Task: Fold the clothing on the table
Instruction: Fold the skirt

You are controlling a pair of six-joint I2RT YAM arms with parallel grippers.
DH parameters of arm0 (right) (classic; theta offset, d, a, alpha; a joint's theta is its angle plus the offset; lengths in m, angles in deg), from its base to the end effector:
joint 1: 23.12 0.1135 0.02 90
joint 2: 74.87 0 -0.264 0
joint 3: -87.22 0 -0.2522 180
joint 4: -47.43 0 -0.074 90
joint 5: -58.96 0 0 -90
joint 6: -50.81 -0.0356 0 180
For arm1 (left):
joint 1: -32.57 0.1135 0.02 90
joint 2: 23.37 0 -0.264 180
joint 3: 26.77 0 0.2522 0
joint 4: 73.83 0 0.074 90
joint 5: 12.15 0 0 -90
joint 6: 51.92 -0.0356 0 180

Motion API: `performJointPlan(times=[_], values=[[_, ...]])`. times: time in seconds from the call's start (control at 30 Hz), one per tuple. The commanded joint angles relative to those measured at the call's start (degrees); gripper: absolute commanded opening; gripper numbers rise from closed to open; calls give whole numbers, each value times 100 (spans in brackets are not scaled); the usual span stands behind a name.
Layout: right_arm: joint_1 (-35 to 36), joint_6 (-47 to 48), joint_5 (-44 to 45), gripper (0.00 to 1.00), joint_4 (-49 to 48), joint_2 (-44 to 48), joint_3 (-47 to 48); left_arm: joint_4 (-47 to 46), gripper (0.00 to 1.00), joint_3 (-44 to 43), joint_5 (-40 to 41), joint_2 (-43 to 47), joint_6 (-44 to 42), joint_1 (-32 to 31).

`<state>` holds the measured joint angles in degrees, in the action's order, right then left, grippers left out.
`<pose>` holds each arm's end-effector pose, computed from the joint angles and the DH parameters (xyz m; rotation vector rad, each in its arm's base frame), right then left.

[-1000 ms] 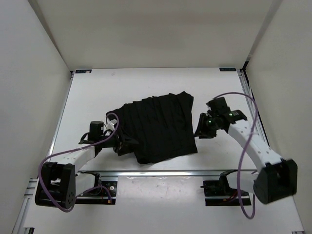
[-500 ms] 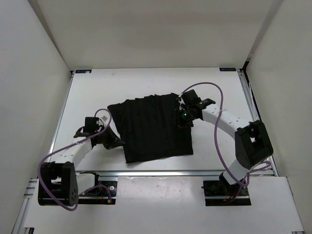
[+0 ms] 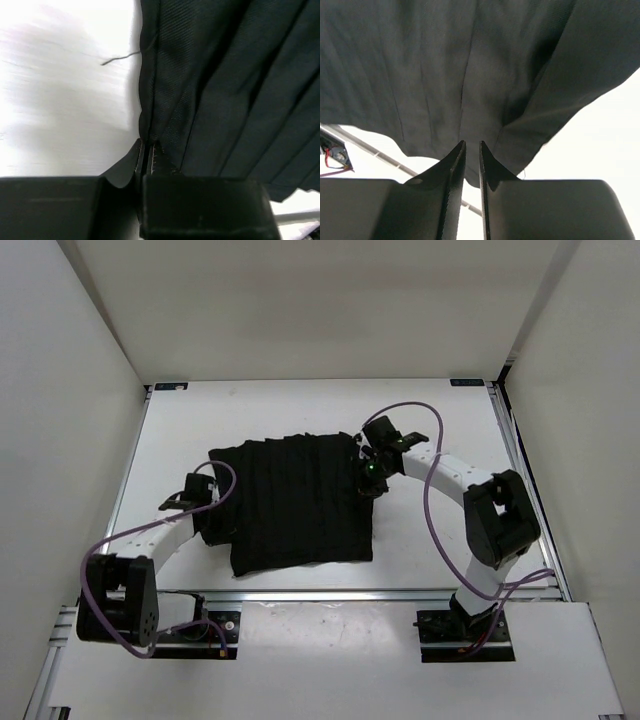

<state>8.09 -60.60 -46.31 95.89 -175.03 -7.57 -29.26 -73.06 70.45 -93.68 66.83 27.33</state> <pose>0.3020 0.1939 0.2114 -0.3247 2.7582 0.6243 0.2001 -0.0230 0.1576 -0.5376 2.7516 -0.3283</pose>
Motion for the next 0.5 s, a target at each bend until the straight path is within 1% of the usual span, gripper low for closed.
performJointPlan(times=[0.0, 0.03, 0.07, 0.1, 0.23, 0.27, 0.37, 0.47], values=[[-18, 243, -38, 22, 178, -310, 432, -417, 0, 2, 309, -325, 139, -328], [-18, 260, 41, 24, 247, -329, 493, -609, 0, -94, 300, -413, 226, -390], [-18, 338, 102, 29, 291, -381, 563, -785, 0, -252, 344, -623, 314, -495], [-44, 304, 146, 32, 327, -399, 581, -926, 0, -349, 414, -877, 324, -679], [-123, 374, 392, 43, 511, -320, 617, -1200, 0, -1191, 537, -1809, 456, -1181], [-175, 400, 541, 43, 599, -224, 547, -1200, 0, -1464, 564, -1942, 430, -1225], [-351, 410, 822, 46, 705, 57, 416, -1174, 0, -1974, 608, -2443, 499, -1322], [-623, 287, 964, 47, 749, 426, 64, -1129, 0, -2248, 599, -2567, 491, -1270]])
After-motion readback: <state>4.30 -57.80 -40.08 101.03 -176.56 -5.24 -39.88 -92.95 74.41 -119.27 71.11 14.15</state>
